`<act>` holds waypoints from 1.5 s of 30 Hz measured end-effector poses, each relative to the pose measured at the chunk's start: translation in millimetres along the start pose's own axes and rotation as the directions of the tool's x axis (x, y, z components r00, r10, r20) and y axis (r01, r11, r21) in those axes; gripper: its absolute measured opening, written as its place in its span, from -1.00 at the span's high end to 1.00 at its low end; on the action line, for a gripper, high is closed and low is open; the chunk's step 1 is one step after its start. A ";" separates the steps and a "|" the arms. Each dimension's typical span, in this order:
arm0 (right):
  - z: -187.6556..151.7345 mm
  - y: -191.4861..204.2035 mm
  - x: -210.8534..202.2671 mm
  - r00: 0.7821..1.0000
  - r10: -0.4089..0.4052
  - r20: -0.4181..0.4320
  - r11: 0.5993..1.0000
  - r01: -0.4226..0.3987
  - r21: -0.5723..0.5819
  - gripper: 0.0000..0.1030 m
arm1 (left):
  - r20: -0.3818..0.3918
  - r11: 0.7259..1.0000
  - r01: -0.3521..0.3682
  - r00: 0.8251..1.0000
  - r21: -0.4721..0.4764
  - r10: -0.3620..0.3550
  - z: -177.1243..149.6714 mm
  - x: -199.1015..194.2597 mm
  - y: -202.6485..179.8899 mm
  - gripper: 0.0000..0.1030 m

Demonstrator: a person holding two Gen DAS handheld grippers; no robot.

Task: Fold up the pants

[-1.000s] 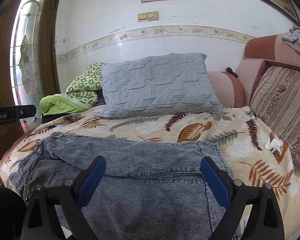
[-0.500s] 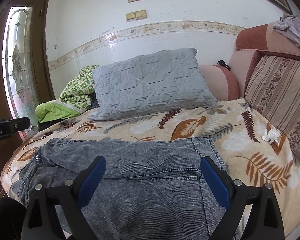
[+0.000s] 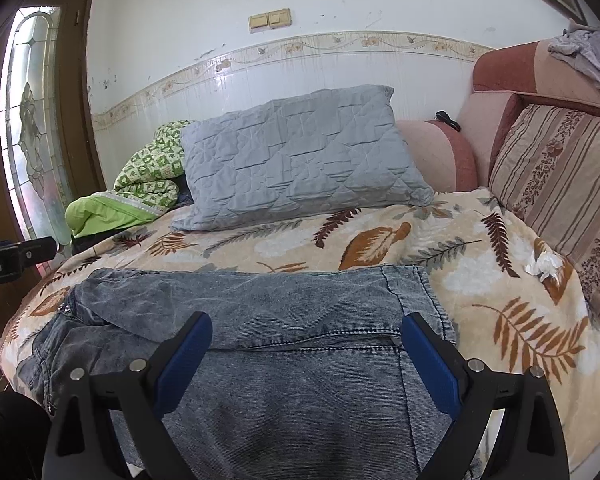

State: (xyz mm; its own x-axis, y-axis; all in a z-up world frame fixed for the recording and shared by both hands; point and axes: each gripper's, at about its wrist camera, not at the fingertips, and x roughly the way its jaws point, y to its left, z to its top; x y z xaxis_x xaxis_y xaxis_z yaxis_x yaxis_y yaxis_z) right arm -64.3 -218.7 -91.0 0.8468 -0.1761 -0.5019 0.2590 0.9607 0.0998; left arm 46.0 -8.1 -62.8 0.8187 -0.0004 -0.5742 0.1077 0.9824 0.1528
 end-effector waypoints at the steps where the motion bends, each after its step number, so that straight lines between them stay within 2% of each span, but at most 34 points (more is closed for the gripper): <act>1: -0.2 -0.4 1.0 1.000 -0.003 -0.002 1.000 0.003 -0.001 -0.88 | -0.005 1.000 0.000 1.000 0.000 0.000 -0.6 3.1 -0.4 -1.00; 9: 1.6 -17.0 7.3 0.999 -0.046 -0.024 0.998 0.047 0.041 -0.88 | -0.085 0.999 -0.042 0.995 0.003 0.042 -21.2 42.0 13.6 -1.00; 16: 12.5 -40.8 27.9 0.991 -0.120 -0.059 0.990 0.124 0.070 -0.88 | -0.164 0.995 -0.098 0.982 -0.002 0.096 -39.4 79.9 36.1 -1.00; 20: 23.6 -58.9 50.9 0.981 -0.174 -0.089 0.981 0.181 0.073 -0.88 | -0.205 0.994 -0.104 0.974 -0.022 0.097 -34.1 96.1 53.5 -1.00; 24: 35.4 -78.6 75.9 0.973 -0.200 -0.115 0.973 0.211 0.096 -0.88 | -0.250 0.990 -0.124 0.963 -0.068 0.104 -11.6 121.1 89.7 -1.00; 27: 44.5 -94.9 93.9 0.969 -0.210 -0.131 0.968 0.225 0.113 -0.88 | -0.296 0.979 -0.183 0.943 -0.091 0.149 9.1 149.8 126.3 -1.00; 30: 51.4 -111.8 110.1 0.965 -0.214 -0.151 0.962 0.235 0.139 -0.88 | -0.345 0.965 -0.249 0.915 -0.078 0.208 28.2 184.8 159.5 -1.00; 32: 54.0 -124.4 119.8 0.961 -0.220 -0.168 0.956 0.247 0.160 -0.88 | -0.407 0.967 -0.242 0.893 -0.073 0.193 38.6 213.3 180.5 -1.00; 33: 54.5 -130.4 124.3 0.959 -0.222 -0.178 0.952 0.253 0.173 -0.88 | -0.449 0.969 -0.232 0.877 -0.083 0.172 42.4 228.5 190.0 -1.00; 35: 54.5 -142.1 132.4 0.957 -0.212 -0.198 0.944 0.252 0.211 -0.88 | -0.529 0.963 -0.247 0.834 -0.108 0.155 47.4 257.7 207.0 -1.00; 37: 54.2 -150.5 140.3 0.954 -0.208 -0.214 0.938 0.257 0.232 -0.88 | -0.568 0.959 -0.252 0.811 -0.125 0.139 51.5 279.4 217.4 -1.00; 41: 56.1 -153.8 154.6 0.950 -0.215 -0.226 0.945 0.261 0.199 -0.88 | -0.596 0.954 -0.224 0.801 -0.198 0.065 56.5 309.1 223.3 -1.00; 45: 57.1 -153.5 169.7 0.948 -0.212 -0.239 0.954 0.254 0.162 -0.88 | -0.630 0.958 -0.166 0.777 -0.235 -0.019 56.0 335.2 209.0 -0.89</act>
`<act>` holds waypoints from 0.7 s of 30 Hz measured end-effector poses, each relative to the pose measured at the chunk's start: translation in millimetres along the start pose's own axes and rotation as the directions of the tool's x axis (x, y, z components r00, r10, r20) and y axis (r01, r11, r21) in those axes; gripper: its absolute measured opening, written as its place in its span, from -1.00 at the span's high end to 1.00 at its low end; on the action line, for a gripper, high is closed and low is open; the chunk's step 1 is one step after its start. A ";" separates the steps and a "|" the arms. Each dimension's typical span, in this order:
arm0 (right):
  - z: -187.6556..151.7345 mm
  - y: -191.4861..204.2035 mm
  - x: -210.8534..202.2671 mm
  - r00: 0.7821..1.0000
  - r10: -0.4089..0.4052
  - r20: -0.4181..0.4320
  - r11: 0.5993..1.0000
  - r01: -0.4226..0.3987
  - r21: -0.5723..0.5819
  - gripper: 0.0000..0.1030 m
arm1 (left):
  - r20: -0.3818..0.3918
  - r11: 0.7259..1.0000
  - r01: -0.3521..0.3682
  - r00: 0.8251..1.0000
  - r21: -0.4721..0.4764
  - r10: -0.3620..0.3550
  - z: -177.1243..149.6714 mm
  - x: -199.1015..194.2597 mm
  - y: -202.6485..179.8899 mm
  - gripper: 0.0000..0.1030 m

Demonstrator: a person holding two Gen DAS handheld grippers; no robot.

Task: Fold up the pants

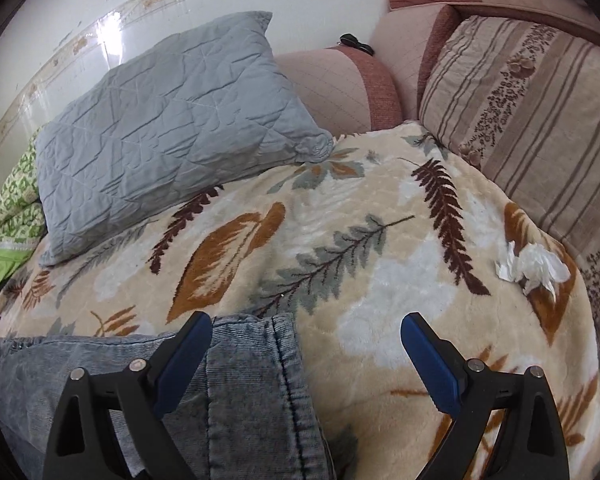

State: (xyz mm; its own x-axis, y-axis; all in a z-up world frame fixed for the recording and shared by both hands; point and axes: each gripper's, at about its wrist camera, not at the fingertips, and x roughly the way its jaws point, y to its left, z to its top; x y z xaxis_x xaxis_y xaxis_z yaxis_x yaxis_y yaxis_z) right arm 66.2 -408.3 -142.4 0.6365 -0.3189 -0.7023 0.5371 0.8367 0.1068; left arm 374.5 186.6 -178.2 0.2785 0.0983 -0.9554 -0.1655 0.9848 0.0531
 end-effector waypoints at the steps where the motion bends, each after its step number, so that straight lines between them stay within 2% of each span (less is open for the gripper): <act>1: 0.6 0.5 2.5 1.000 0.003 -0.003 1.000 -0.003 -0.004 -0.88 | -0.008 1.000 0.012 1.000 0.014 -0.012 2.0 3.4 -6.4 -0.88; 3: 1.8 1.4 7.1 1.000 0.003 -0.007 1.000 -0.004 -0.016 -0.88 | -0.022 0.999 0.038 0.999 0.021 -0.038 6.4 9.7 -13.8 -0.79; 5: 3.1 1.8 10.4 1.000 0.001 -0.009 1.000 -0.001 -0.025 -0.88 | -0.057 0.997 0.071 0.996 0.021 -0.070 8.0 19.4 -19.4 -0.38; 6: 3.8 1.7 11.6 1.000 0.002 -0.009 1.000 -0.003 -0.028 -0.88 | -0.084 0.996 0.089 0.993 0.018 -0.088 7.6 25.8 -21.7 -0.26; 7: 4.9 1.3 13.3 1.000 0.005 -0.010 1.000 -0.005 -0.029 -0.88 | -0.104 0.994 0.107 0.989 0.015 -0.105 6.9 30.9 -23.1 0.00; 8: 5.7 0.7 14.8 1.000 0.007 -0.013 1.000 -0.007 -0.029 -0.88 | -0.118 0.993 0.119 0.986 0.015 -0.116 6.1 35.1 -24.7 0.05; 9: 6.8 -0.5 16.3 1.000 0.009 -0.017 1.000 -0.010 -0.027 -0.88 | -0.102 0.993 0.112 0.989 0.021 -0.109 5.5 34.6 -26.2 0.05; 10: 7.9 -2.6 18.4 1.000 0.018 -0.024 1.000 -0.019 -0.019 -0.88 | -0.090 0.993 0.113 0.990 0.032 -0.109 5.2 32.7 -27.9 0.14; 11: 8.9 -5.0 20.4 0.999 0.033 -0.033 0.999 -0.033 -0.008 -0.88 | -0.088 0.991 0.124 0.989 0.041 -0.120 4.7 31.5 -29.1 0.34; 13: 10.2 -11.4 24.5 0.994 0.090 -0.054 0.996 -0.088 0.031 -0.87 | -0.087 0.986 0.157 0.984 0.047 -0.153 3.2 28.7 -30.8 0.59; 14: 10.7 -14.9 27.2 0.990 0.123 -0.067 0.991 -0.120 0.054 -0.87 | -0.086 0.985 0.166 0.983 0.049 -0.161 2.0 27.2 -31.8 0.64; 18: 11.6 -27.1 40.8 0.965 0.229 -0.130 0.967 -0.211 0.142 -0.75 | -0.074 0.983 0.166 0.984 0.075 -0.161 -4.7 25.4 -37.8 0.62; 20: 12.0 -32.8 49.3 0.952 0.262 -0.156 0.956 -0.233 0.180 -0.64 | -0.077 0.982 0.178 0.982 0.059 -0.174 -7.3 25.6 -38.2 0.43; 21: 12.5 -34.3 53.5 0.951 0.260 -0.170 0.956 -0.229 0.183 -0.61 | -0.077 0.982 0.183 0.981 0.047 -0.179 -6.3 27.5 -39.0 0.43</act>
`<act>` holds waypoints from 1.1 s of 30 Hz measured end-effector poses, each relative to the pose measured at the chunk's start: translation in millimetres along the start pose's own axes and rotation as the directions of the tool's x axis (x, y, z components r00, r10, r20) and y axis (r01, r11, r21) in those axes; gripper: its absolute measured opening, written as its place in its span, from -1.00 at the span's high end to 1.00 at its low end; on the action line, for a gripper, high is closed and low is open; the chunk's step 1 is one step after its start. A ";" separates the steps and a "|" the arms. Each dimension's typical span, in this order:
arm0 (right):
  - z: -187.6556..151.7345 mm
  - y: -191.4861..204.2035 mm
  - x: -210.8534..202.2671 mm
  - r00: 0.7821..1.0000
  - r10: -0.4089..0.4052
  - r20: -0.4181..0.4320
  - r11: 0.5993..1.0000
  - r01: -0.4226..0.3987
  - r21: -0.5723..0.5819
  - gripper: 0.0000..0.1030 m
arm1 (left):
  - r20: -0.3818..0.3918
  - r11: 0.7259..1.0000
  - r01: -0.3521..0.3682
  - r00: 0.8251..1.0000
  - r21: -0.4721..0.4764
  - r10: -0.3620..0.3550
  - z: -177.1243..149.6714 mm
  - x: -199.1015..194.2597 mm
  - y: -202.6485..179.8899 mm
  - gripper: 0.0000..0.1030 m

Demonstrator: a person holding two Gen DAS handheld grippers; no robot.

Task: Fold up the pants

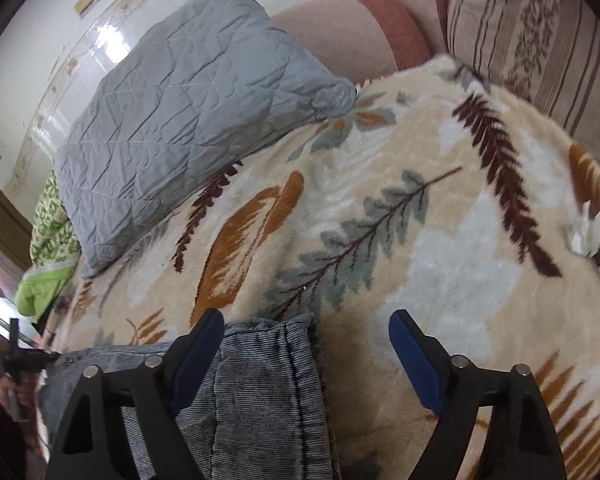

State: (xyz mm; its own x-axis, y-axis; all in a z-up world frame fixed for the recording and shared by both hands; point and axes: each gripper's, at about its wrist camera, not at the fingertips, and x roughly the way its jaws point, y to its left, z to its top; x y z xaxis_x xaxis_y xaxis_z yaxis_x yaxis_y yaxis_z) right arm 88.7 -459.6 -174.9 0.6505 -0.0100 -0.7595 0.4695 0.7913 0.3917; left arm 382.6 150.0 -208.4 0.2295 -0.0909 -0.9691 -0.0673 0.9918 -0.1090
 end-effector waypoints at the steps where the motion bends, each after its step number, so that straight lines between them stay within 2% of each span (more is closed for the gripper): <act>1: 0.8 -1.5 4.0 1.000 -0.008 -0.013 1.000 0.008 -0.002 -0.58 | 0.000 1.000 0.006 1.000 -0.011 -0.006 -0.5 -0.5 0.9 0.43; 4: 3.0 -5.1 18.4 0.998 -0.018 -0.058 1.000 0.018 -0.003 -0.58 | 0.007 1.000 -0.007 1.000 0.002 0.007 -3.1 -0.8 -1.2 0.43; 8: 7.7 3.8 30.6 0.998 -0.007 -0.065 1.000 0.005 -0.031 -0.58 | 0.015 0.999 -0.039 0.999 0.024 0.038 -10.1 -2.9 -6.9 0.71; 11: 7.7 9.3 36.3 0.998 0.008 -0.070 0.999 -0.011 -0.043 -0.53 | 0.027 0.998 -0.055 0.998 0.042 0.054 -15.2 -11.8 -18.3 0.78; 12: 7.4 11.8 36.7 0.997 0.030 -0.072 0.999 -0.033 -0.043 -0.42 | 0.033 0.998 -0.056 0.998 0.042 0.054 -16.5 -14.5 -19.8 0.78; 13: 7.2 13.0 39.0 0.993 0.067 -0.097 0.997 -0.070 -0.028 0.12 | 0.042 0.998 -0.051 0.998 0.037 0.050 -18.7 -20.1 -20.4 0.79; 14: 5.5 14.4 41.6 0.989 0.068 -0.128 0.998 -0.070 -0.006 0.64 | 0.051 0.999 -0.043 0.998 0.029 0.041 -18.9 -26.2 -20.5 0.80; 18: -1.1 29.6 26.0 0.995 0.011 -0.100 0.997 -0.018 -0.078 0.66 | 0.092 1.000 -0.002 0.996 0.019 0.000 -27.1 -58.6 -18.5 0.81; 21: -5.6 32.4 -5.8 0.999 0.037 -0.020 0.997 -0.038 -0.067 0.68 | 0.137 0.999 0.035 0.990 0.032 -0.039 -37.5 -89.9 -15.8 0.81; 26: -14.4 30.1 -59.2 0.991 0.096 0.092 0.995 -0.093 -0.037 0.71 | 0.223 0.992 0.109 0.967 0.059 -0.120 -61.3 -146.9 1.4 0.81; 29: -29.1 23.9 -88.4 0.985 0.113 0.127 0.993 -0.110 -0.031 0.83 | 0.256 0.987 0.140 0.954 0.085 -0.157 -83.1 -175.8 14.6 0.81; 33: -51.7 10.6 -119.8 0.977 0.159 0.139 0.987 -0.159 -0.005 0.84 | 0.272 0.980 0.154 0.944 0.129 -0.184 -119.4 -190.7 31.6 0.81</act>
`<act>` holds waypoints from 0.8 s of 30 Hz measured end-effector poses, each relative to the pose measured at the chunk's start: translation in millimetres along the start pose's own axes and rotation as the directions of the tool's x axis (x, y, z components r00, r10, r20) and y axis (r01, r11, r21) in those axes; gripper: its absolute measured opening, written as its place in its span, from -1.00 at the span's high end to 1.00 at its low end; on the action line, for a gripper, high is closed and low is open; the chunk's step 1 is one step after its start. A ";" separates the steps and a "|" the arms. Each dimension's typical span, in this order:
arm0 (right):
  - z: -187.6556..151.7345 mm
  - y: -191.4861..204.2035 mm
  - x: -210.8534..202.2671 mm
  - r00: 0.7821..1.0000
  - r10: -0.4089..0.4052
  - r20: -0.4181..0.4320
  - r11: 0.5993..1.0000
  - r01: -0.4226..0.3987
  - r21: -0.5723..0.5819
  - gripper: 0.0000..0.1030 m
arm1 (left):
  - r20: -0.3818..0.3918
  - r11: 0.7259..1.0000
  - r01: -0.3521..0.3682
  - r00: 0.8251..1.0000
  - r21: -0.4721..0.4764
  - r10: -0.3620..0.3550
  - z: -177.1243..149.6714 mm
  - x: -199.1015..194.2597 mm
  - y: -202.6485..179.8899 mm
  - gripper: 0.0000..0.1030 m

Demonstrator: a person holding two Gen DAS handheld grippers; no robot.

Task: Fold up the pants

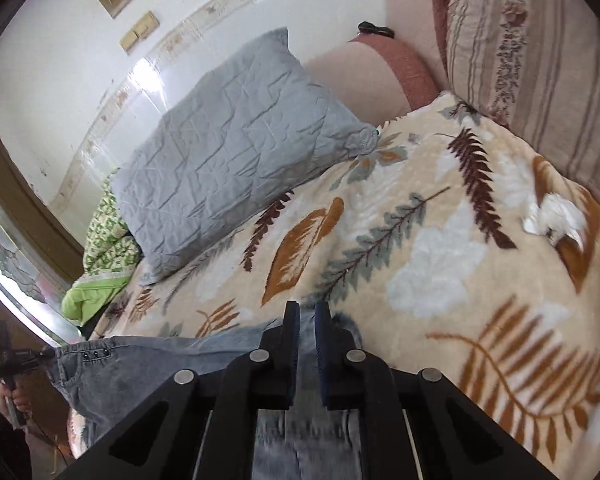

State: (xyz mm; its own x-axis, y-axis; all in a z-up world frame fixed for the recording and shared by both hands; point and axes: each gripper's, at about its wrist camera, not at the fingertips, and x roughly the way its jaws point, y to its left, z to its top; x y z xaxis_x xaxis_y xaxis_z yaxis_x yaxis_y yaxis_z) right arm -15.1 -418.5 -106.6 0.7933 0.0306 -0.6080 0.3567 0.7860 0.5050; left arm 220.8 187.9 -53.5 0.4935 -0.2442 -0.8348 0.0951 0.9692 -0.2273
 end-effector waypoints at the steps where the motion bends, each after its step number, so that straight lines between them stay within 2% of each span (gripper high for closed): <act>1: -4.1 -2.9 -5.2 1.000 0.007 -0.017 1.000 -0.006 0.014 0.84 | 0.000 1.000 -0.012 1.000 0.022 0.012 -9.7 -4.2 0.9 0.81; 4: -5.8 -18.0 3.0 0.995 0.043 -0.093 0.992 -0.032 0.120 0.76 | -0.013 0.999 -0.020 1.000 0.040 0.020 -26.3 -5.7 4.6 0.81; 7: 1.6 -29.8 15.5 0.991 0.080 -0.106 0.966 -0.052 0.252 0.72 | -0.001 1.000 -0.009 1.000 0.023 0.009 -27.5 -7.4 5.4 0.81; 9: 7.9 -27.8 28.9 0.991 0.056 -0.125 0.966 -0.022 0.257 0.51 | 0.007 0.999 -0.006 1.000 0.031 0.006 -28.0 -9.4 2.8 0.81; 10: 10.9 -25.5 36.0 0.990 0.043 -0.132 0.969 -0.009 0.247 0.29 | 0.009 0.999 -0.010 1.000 0.040 0.009 -27.6 -10.3 0.3 0.81; 11: 14.6 -22.4 44.5 0.989 0.025 -0.144 0.972 0.010 0.235 -0.23 | 0.012 0.999 -0.012 1.000 0.047 0.012 -27.6 -11.1 -1.9 0.81; 12: 17.7 -19.6 52.2 0.991 0.015 -0.135 0.974 0.016 0.225 -0.43 | 0.014 0.998 -0.015 1.000 0.054 0.014 -27.2 -11.7 -3.8 0.81; 13: 20.6 -18.8 58.0 0.993 0.016 -0.121 0.975 0.011 0.220 -0.50 | 0.016 0.998 -0.018 1.000 0.061 0.018 -26.8 -12.1 -5.4 0.81; 16: 31.4 -14.7 81.3 0.993 -0.016 -0.115 0.983 0.037 0.181 -0.50 | 0.017 0.998 -0.026 1.000 0.063 0.025 -26.5 -10.6 -6.0 0.81; 20: 35.1 -14.7 124.2 0.980 -0.072 -0.187 0.989 0.095 0.114 -0.50 | 0.007 0.998 -0.041 0.999 0.052 0.040 -26.2 -4.4 -1.6 0.81; 24: 29.0 -11.4 153.1 0.972 -0.051 -0.229 0.996 0.066 0.056 -0.44 | -0.001 0.998 -0.046 0.999 0.032 0.046 -24.8 -0.1 2.5 0.81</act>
State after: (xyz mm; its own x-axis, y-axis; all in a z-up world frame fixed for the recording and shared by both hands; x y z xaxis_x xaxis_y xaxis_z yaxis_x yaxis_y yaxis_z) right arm 116.6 -440.7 -187.7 0.6401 0.1309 -0.7570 0.4351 0.7503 0.4977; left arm 199.6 189.5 -66.4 0.4966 -0.1989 -0.8449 0.1000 0.9800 -0.1719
